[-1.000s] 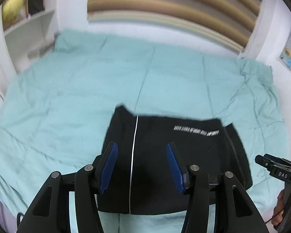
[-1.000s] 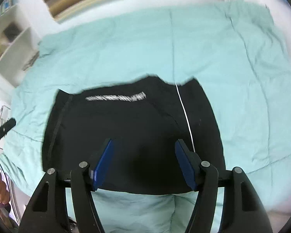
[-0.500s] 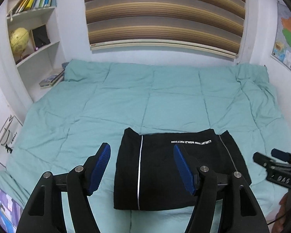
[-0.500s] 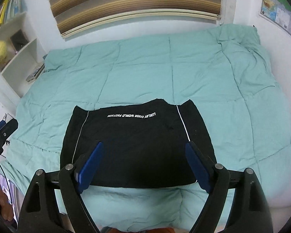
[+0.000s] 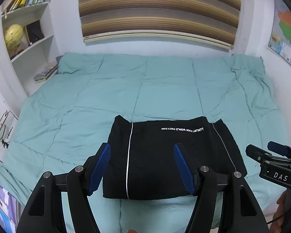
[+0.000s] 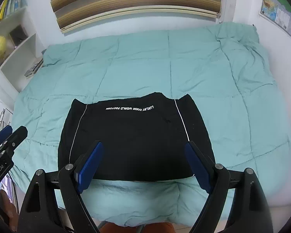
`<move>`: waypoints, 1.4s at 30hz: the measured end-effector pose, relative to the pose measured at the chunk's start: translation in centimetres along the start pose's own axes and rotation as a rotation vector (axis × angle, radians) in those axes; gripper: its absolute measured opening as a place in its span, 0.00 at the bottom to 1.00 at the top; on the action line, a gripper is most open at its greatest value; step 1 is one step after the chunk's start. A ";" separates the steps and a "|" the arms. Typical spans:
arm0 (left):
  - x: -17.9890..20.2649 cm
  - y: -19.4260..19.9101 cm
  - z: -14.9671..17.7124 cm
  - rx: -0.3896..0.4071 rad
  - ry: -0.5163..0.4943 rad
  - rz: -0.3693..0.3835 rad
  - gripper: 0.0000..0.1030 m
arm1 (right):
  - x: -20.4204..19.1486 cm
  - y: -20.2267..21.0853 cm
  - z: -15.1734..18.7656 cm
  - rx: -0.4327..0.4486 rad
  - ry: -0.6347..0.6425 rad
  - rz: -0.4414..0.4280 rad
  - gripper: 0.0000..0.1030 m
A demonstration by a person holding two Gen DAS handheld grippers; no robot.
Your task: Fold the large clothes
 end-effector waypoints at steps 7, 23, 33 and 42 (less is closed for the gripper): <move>0.7 -0.6 -0.1 -0.006 -0.014 -0.013 0.67 | 0.4 -0.6 0.1 -0.016 -0.010 -0.001 0.85; 0.7 -2.7 -0.8 -0.036 -0.020 -0.016 0.67 | -0.2 -2.7 0.1 -0.072 -0.013 -0.011 0.85; 0.4 -3.7 -1.1 -0.050 -0.013 -0.028 0.67 | -0.5 -3.9 -0.3 -0.089 -0.013 -0.018 0.85; 0.5 -4.2 -1.1 -0.061 -0.018 -0.026 0.67 | -0.8 -4.8 -0.4 -0.110 -0.019 -0.022 0.85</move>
Point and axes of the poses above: each gripper's, at about its wrist camera, not at the fingertips, and y roughly against the way its jaws point, x to its right, z to its underside, the point moved 2 cm from there along -y, roughly the way its jaws point, and after that the axes turned 7 degrees about x, right-handed, at the moved point
